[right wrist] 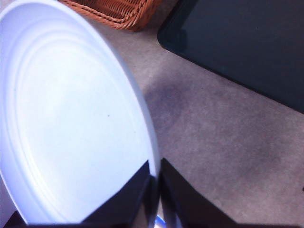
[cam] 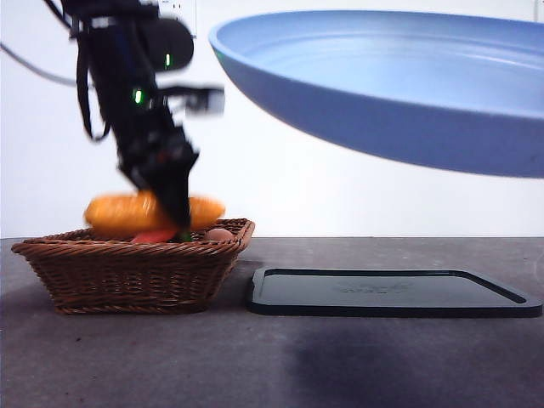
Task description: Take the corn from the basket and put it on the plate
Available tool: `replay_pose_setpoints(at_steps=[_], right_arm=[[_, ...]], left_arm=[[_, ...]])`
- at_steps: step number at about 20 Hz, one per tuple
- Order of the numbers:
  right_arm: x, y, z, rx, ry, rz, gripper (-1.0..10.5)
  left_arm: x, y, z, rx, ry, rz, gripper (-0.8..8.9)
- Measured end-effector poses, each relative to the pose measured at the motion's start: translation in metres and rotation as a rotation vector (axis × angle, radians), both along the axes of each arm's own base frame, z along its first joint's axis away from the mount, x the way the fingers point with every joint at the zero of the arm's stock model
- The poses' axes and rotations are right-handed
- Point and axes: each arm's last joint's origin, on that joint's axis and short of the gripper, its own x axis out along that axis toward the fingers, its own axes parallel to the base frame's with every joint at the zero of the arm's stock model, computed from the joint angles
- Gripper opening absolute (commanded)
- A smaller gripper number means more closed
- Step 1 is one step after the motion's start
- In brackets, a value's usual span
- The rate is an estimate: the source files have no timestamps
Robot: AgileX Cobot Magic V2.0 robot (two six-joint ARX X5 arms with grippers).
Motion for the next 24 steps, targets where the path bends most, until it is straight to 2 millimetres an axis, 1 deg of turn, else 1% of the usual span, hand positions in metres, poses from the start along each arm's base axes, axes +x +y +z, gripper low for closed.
replay_pose_setpoints(at_steps=[2, 4, 7, 8, 9, 10, 12, 14, 15, 17, 19, 22, 24], right_arm=[[0.007, 0.001, -0.003, -0.03, 0.026, -0.037, 0.0], [0.021, 0.006, -0.009, -0.055, 0.049, -0.064, 0.0], [0.054, 0.017, -0.021, -0.034, 0.081, -0.097, 0.0], [0.066, 0.022, -0.027, -0.021, 0.097, -0.111, 0.0], [0.075, 0.025, -0.032, -0.003, 0.12, -0.114, 0.0], [0.084, 0.029, -0.039, 0.02, 0.15, -0.115, 0.0], [0.099, 0.036, -0.049, 0.069, 0.193, -0.116, 0.0], [0.11, 0.041, -0.056, 0.117, 0.216, -0.122, 0.0], [0.114, 0.042, -0.058, 0.139, 0.228, -0.127, 0.0], [0.116, 0.041, -0.06, 0.149, 0.246, -0.146, 0.0], [0.116, 0.04, -0.06, 0.154, 0.25, -0.153, 0.0], [0.118, 0.035, -0.06, 0.157, 0.253, -0.174, 0.0], [0.118, 0.032, -0.061, 0.163, 0.274, -0.177, 0.0]], left_arm=[[-0.002, 0.003, 0.044, -0.084, -0.076, 0.063, 1.8], [-0.016, 0.009, 0.082, -0.199, -0.102, 0.097, 1.8], [-0.045, 0.014, 0.118, -0.438, -0.026, 0.07, 1.8], [-0.056, 0.013, 0.127, -0.507, 0.011, 0.037, 1.8], [-0.064, 0.011, 0.132, -0.537, 0.045, 0.013, 1.8], [-0.071, 0.007, 0.133, -0.544, 0.079, -0.008, 1.8], [-0.079, -0.006, 0.128, -0.525, 0.139, -0.038, 1.8], [-0.084, -0.026, 0.118, -0.499, 0.19, -0.086, 1.81], [-0.085, -0.039, 0.11, -0.478, 0.226, -0.114, 1.81], [-0.089, -0.061, 0.092, -0.424, 0.283, -0.157, 1.82], [-0.089, -0.078, 0.074, -0.341, 0.288, -0.168, 2.1], [-0.087, -0.093, 0.055, -0.245, 0.283, -0.162, 2.34], [-0.088, -0.101, 0.047, -0.211, 0.281, -0.173, 2.35]])
